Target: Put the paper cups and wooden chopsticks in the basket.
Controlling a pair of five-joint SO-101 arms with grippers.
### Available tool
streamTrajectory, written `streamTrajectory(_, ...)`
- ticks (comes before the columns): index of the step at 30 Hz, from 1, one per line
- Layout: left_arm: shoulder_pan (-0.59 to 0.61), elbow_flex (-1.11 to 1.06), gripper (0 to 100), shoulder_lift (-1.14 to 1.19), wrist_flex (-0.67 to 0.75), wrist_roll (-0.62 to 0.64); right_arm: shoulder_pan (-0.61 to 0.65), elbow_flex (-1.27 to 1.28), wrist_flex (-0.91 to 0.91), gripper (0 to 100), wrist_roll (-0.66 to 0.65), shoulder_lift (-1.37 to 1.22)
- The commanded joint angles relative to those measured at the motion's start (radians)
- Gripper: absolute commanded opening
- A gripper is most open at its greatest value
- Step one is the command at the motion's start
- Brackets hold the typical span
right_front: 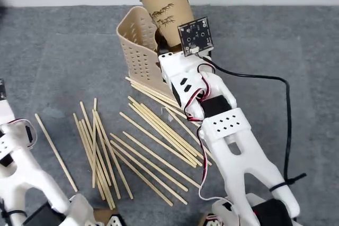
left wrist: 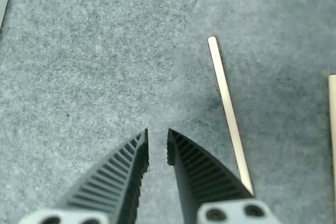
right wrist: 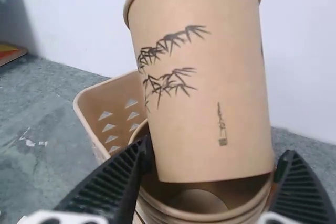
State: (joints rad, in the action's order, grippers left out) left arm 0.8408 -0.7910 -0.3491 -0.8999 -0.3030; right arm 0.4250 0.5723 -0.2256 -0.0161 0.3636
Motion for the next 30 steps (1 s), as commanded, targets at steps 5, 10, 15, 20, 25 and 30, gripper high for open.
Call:
streamTrajectory(5, -0.002, 0.007, 7, -0.031, 0.02, 0.005, -0.002, -0.215, -0.312, 35.8, 0.009, 0.099)
streamTrajectory(10, -0.026, 0.007, 7, -0.029, 0.014, 0.005, -0.002, -0.334, -0.515, 35.8, 0.04, 0.099)
streamTrajectory(15, -0.028, 0.007, 7, -0.032, 0.014, 0.006, -0.008, -0.364, -0.582, 35.8, 0.043, 0.093)
streamTrajectory(20, -0.021, 0.007, 7, -0.034, 0.014, 0.006, -0.013, -0.39, -0.576, 35.3, 0.04, 0.137)
streamTrajectory(25, -0.021, 0.007, 7, -0.034, 0.015, 0.006, -0.067, -0.483, -0.576, 24.8, 0.046, 0.143)
streamTrajectory(30, -0.021, 0.007, 7, -0.032, 0.017, 0.006, -0.139, -0.54, -0.541, 2.8, 0.044, 0.142)
